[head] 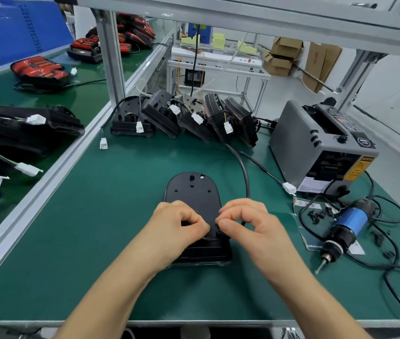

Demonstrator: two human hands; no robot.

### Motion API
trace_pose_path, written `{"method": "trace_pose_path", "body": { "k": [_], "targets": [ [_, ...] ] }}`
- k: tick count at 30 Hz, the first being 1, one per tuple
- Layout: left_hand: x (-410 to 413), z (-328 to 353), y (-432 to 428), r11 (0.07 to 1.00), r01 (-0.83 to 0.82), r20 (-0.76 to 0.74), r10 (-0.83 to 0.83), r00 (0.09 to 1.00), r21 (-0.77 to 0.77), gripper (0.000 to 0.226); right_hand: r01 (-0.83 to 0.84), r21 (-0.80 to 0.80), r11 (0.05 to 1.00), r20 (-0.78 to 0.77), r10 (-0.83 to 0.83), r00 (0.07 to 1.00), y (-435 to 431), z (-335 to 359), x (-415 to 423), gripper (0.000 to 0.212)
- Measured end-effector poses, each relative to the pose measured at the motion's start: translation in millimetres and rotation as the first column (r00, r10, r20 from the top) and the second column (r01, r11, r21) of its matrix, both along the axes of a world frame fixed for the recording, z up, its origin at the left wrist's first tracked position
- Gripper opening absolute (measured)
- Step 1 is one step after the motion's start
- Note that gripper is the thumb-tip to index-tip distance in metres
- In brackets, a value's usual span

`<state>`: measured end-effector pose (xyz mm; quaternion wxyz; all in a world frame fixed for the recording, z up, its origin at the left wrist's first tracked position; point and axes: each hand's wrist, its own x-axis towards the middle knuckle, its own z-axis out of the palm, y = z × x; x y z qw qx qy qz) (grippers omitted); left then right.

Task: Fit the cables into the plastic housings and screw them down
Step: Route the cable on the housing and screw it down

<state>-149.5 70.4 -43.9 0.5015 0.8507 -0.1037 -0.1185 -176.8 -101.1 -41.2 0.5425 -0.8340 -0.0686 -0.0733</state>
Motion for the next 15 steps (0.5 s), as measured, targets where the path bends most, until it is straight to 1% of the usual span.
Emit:
{"method": "trace_pose_path", "body": {
  "k": [2,5,11,15],
  "targets": [
    [0,0,0,1.000,0.002,0.010,-0.002,1.000,0.005,0.021,0.018,-0.020,1.000,0.000,-0.018,1.000,3,-6,1,0.036],
    [-1,0,-1,1.000,0.008,0.027,-0.009,1.000,0.018,0.027,0.017,-0.048,0.999,-0.013,-0.017,1.000,7,-13,0,0.038],
    [-2,-1,-2,1.000,0.004,0.049,-0.005,0.999,0.017,0.027,0.032,-0.021,0.999,-0.095,-0.034,0.995,8,-14,0,0.034],
    [-3,-5,-4,0.999,-0.041,0.092,0.043,0.995,-0.018,0.022,0.048,-0.107,0.993,-0.053,-0.054,0.997,11,-15,-4,0.029]
  ]
}}
